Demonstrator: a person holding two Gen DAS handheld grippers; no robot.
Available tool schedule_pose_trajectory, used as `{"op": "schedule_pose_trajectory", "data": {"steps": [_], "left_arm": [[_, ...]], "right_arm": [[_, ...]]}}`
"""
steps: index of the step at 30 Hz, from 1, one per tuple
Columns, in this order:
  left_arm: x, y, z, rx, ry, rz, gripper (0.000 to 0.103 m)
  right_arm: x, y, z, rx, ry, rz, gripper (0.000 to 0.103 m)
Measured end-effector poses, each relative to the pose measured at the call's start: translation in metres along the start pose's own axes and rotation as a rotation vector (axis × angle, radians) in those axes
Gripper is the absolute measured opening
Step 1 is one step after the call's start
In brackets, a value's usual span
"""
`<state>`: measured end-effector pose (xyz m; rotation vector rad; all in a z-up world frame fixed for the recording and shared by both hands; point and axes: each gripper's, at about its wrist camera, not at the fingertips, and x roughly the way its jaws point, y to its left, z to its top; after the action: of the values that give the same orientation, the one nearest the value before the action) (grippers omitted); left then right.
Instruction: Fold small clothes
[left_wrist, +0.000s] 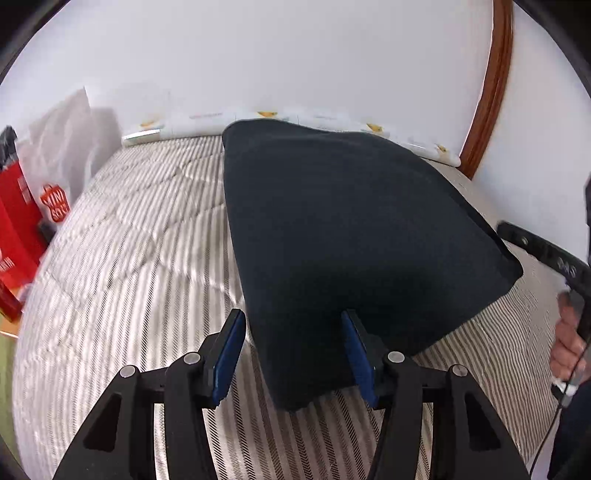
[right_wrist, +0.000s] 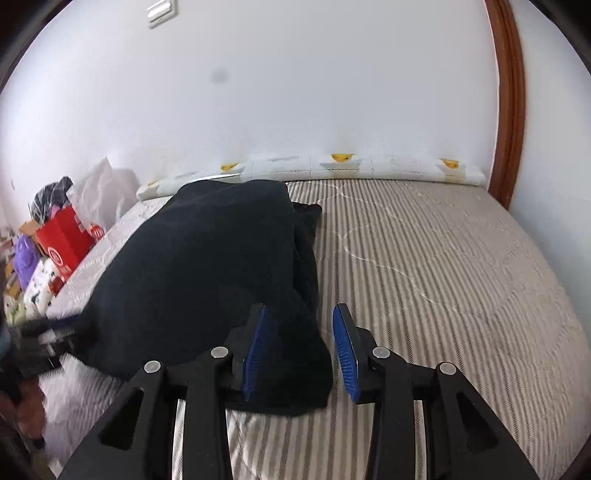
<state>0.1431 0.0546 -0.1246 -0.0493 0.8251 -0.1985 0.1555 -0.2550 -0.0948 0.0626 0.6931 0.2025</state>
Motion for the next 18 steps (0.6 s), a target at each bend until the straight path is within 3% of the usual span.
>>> {"op": "schedule_pose_trajectory", "data": {"steps": [7, 8, 9, 10, 13, 16, 18], "left_arm": [[-0.009, 0.003, 0.005, -0.019, 0.004, -0.008, 0.052], [-0.01, 0.003, 0.005, -0.022, -0.001, -0.003, 0.052], [-0.01, 0.004, 0.007, -0.027, -0.002, 0.0, 0.052], [-0.01, 0.006, 0.009, -0.03, 0.001, 0.0, 0.052], [-0.011, 0.01, 0.01, -0.045, 0.004, -0.011, 0.052], [-0.014, 0.014, 0.014, -0.053, -0.013, -0.004, 0.052], [-0.012, 0.016, 0.021, -0.058, -0.015, 0.001, 0.052]], "right_arm": [[0.049, 0.003, 0.018, 0.066, 0.064, 0.052, 0.035], [0.057, 0.002, 0.02, 0.088, 0.085, 0.067, 0.031], [0.062, 0.0, 0.022, 0.103, 0.098, 0.083, 0.006], [0.065, -0.002, 0.025, 0.113, 0.104, 0.106, 0.003], [0.047, -0.018, 0.028, 0.141, 0.024, 0.123, 0.003], [0.051, -0.03, 0.023, 0.175, 0.1, 0.182, 0.003], [0.053, -0.023, 0.024, 0.108, 0.132, 0.119, 0.004]]}}
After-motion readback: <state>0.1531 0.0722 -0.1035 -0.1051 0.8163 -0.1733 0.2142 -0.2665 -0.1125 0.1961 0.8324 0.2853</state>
